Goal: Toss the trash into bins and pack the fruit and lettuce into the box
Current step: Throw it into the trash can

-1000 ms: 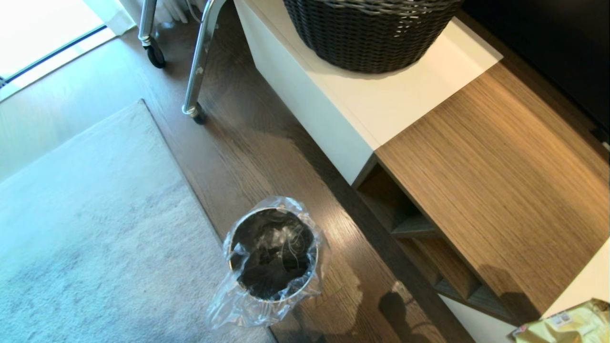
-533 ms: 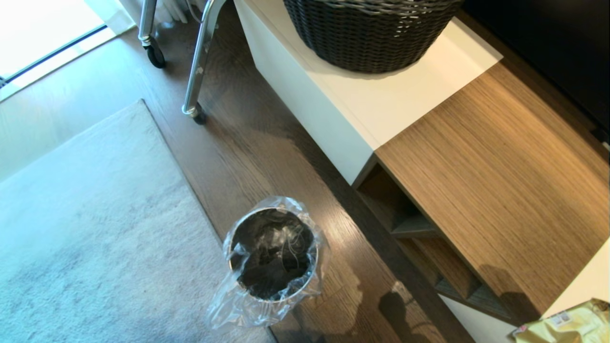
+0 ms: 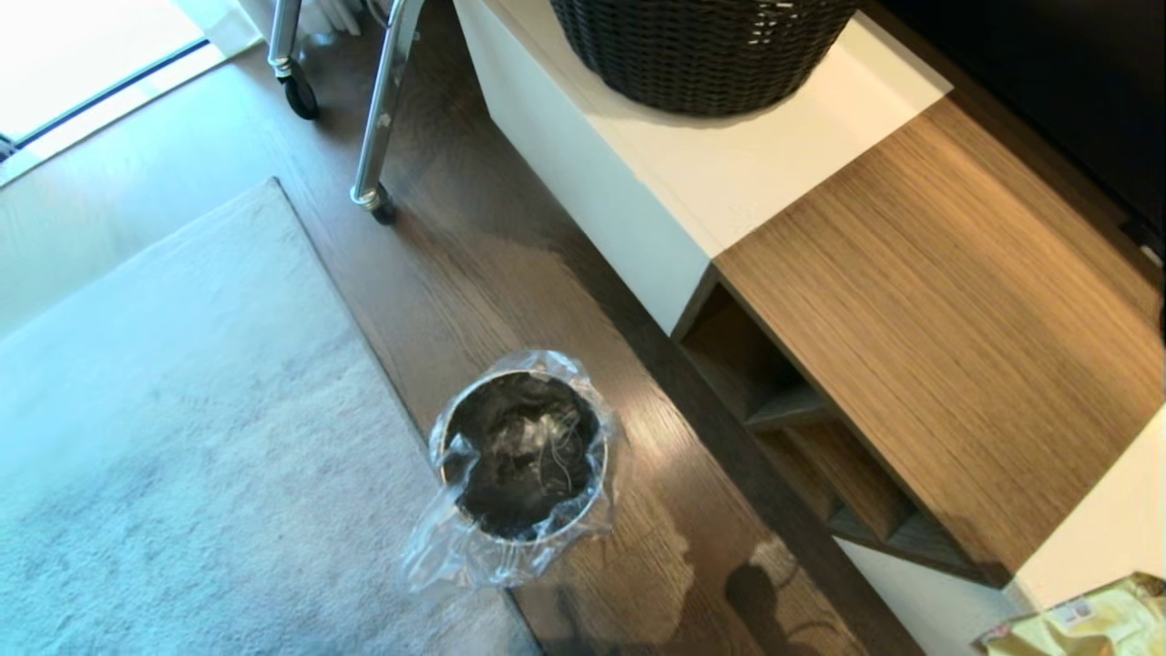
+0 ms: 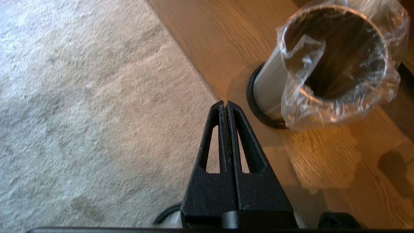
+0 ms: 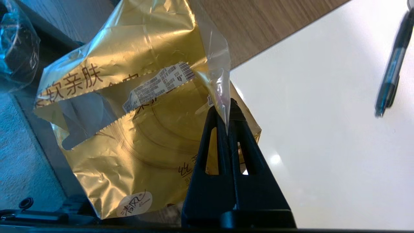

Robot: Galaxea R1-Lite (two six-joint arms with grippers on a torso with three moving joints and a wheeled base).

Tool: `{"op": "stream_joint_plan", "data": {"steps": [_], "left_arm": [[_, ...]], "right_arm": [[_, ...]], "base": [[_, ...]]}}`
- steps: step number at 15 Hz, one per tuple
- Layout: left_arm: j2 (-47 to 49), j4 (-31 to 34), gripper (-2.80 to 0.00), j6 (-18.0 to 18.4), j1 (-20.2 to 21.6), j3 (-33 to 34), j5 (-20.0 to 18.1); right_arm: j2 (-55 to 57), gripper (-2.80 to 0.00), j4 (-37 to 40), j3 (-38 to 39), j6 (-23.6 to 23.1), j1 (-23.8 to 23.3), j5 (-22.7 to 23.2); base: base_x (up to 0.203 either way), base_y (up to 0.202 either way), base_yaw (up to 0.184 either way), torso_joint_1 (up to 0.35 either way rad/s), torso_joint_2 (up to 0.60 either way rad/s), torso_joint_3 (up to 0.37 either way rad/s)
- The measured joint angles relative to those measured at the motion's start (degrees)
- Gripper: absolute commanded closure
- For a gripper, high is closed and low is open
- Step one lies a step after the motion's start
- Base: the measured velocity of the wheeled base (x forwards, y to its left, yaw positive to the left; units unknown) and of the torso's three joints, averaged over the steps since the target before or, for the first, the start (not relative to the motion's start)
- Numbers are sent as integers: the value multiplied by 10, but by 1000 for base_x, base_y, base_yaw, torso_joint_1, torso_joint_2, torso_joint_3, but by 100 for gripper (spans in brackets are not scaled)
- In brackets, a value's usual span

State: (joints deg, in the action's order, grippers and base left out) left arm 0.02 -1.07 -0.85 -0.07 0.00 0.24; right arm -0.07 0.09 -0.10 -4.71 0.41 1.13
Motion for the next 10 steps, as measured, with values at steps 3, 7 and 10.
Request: {"op": "stream_joint_plan", "data": {"steps": [3,7,10], "left_arm": [[0,0,0,0,0,0,0],[0,0,0,-1,0,0,0],[0,0,0,-1,0,0,0]], "right_arm": [[0,0,0,0,0,0,0],[0,0,0,0,0,-1,0],[0,0,0,0,0,0,0]], "base": [[-179,0,-6,0,2,1],[-183,0,-1,4,2,2],[-189,0,0,4,2,1]]}}
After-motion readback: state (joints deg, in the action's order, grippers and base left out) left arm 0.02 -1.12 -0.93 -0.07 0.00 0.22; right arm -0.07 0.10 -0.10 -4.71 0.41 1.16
